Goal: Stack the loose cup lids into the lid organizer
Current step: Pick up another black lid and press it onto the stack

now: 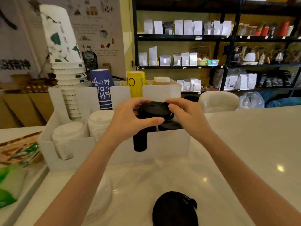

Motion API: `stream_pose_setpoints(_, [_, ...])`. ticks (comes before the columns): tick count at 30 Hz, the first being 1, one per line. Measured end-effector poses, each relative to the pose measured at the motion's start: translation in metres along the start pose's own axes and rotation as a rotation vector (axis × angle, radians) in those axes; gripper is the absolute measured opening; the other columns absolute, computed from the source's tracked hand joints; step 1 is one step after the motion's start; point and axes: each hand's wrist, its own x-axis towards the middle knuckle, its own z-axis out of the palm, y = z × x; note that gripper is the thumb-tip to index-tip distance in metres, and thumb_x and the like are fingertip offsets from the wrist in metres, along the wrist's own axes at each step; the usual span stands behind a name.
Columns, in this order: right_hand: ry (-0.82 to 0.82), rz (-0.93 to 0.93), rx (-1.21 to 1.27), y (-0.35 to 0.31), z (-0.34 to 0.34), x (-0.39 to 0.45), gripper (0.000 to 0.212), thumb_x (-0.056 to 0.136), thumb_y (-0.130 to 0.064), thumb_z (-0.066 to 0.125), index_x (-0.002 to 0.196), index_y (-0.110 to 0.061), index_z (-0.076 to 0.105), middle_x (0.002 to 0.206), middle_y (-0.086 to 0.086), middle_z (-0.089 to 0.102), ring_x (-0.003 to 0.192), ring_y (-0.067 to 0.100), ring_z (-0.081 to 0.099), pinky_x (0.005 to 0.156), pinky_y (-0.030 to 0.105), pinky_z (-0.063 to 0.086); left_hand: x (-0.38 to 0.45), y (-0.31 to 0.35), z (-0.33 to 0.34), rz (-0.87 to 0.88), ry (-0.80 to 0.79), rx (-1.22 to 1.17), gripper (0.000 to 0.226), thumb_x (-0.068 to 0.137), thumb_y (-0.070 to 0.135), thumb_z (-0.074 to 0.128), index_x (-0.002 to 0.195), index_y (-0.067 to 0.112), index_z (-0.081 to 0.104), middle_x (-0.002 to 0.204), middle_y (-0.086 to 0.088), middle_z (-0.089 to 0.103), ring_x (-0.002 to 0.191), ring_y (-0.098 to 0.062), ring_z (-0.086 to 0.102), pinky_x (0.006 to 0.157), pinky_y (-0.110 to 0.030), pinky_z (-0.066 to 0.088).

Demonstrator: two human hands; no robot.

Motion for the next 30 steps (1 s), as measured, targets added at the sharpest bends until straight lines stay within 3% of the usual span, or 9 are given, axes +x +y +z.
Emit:
stream_pose_setpoints(3, [0.004,-0.025,0.033,-0.001,0.013,0.014,0.032,0.091,-0.019,0.045,0.121,-0.015,0.055,0.119,0.002,0.062,0.101,0.004,0.049,0.072,-0.003,0.038,0.006,-0.008,-0.008,0.02,0.065,0.012,0.065,0.058,0.04,0.078,0.115,0.022,0.055,0.112,0.003,0.061,0.104,-0.011,0.057,0.086,-0.019,0.047])
stream_pose_setpoints(6, [0.01,-0.037,0.084,0.0,0.028,0.027,0.034,0.091,-0.018,0.045,0.123,-0.015,0.053,0.124,0.002,0.06,0.108,0.006,0.05,0.086,0.011,0.041,0.014,-0.017,-0.01,0.023,0.135,0.056,0.066,0.057,0.037,0.079,0.116,0.02,0.054,0.111,0.003,0.06,0.105,-0.01,0.055,0.082,-0.011,0.043])
stream_pose_setpoints(8, [-0.008,-0.023,0.133,0.002,0.036,0.032,0.035,0.092,-0.018,0.043,0.126,-0.014,0.051,0.127,0.003,0.058,0.114,0.008,0.049,0.097,0.02,0.041,0.02,-0.025,-0.009,0.023,0.173,0.103,0.067,0.056,0.04,0.08,0.115,0.02,0.054,0.113,0.001,0.06,0.107,-0.013,0.054,0.088,-0.02,0.046])
stream_pose_setpoints(11, [-0.061,-0.009,0.18,0.007,0.047,0.036,0.035,0.093,-0.018,0.039,0.127,-0.015,0.049,0.122,-0.003,0.056,0.111,0.003,0.045,0.09,0.009,0.037,0.024,-0.037,-0.008,-0.008,0.213,0.147,0.068,0.056,0.044,0.079,0.114,0.018,0.055,0.113,-0.001,0.059,0.106,-0.016,0.054,0.095,-0.039,0.047])
stream_pose_setpoints(13, [-0.08,0.001,0.214,0.012,0.053,0.037,0.034,0.094,-0.018,0.036,0.126,-0.016,0.048,0.122,-0.003,0.055,0.112,0.003,0.044,0.097,0.015,0.036,0.024,-0.042,-0.007,-0.039,0.223,0.148,0.066,0.057,0.043,0.078,0.114,0.017,0.055,0.113,-0.003,0.059,0.106,-0.017,0.054,0.095,-0.041,0.047])
stream_pose_setpoints(16, [-0.11,0.024,0.255,0.017,0.059,0.04,0.036,0.094,-0.02,0.036,0.129,-0.018,0.044,0.131,0.003,0.053,0.12,0.009,0.045,0.101,0.024,0.034,0.025,-0.046,-0.006,-0.067,0.223,0.152,0.065,0.059,0.043,0.076,0.115,0.017,0.054,0.114,-0.003,0.06,0.107,-0.017,0.054,0.095,-0.037,0.047])
stream_pose_setpoints(20, [-0.133,0.051,0.304,0.018,0.06,0.042,0.039,0.094,-0.024,0.035,0.133,-0.021,0.036,0.135,0.005,0.05,0.124,0.013,0.043,0.099,0.023,0.031,0.026,-0.046,-0.006,-0.106,0.204,0.156,0.065,0.065,0.042,0.072,0.121,0.017,0.05,0.122,-0.002,0.058,0.109,-0.011,0.05,0.084,-0.023,0.04])
stream_pose_setpoints(26, [-0.143,0.041,0.28,0.018,0.058,0.041,0.038,0.095,-0.025,0.033,0.132,-0.021,0.038,0.137,0.003,0.048,0.122,0.008,0.041,0.097,0.021,0.03,0.024,-0.045,-0.007,-0.116,0.155,0.158,0.062,0.069,0.042,0.069,0.122,0.017,0.049,0.122,-0.003,0.059,0.104,-0.006,0.047,0.081,-0.022,0.038])
stream_pose_setpoints(30, [-0.113,0.03,0.247,0.018,0.057,0.04,0.035,0.095,-0.025,0.034,0.128,-0.019,0.042,0.131,0.004,0.052,0.114,0.007,0.044,0.094,0.021,0.032,0.024,-0.044,-0.007,-0.1,0.134,0.149,0.064,0.072,0.04,0.067,0.128,0.019,0.044,0.128,-0.003,0.055,0.113,-0.01,0.047,0.086,-0.021,0.038])
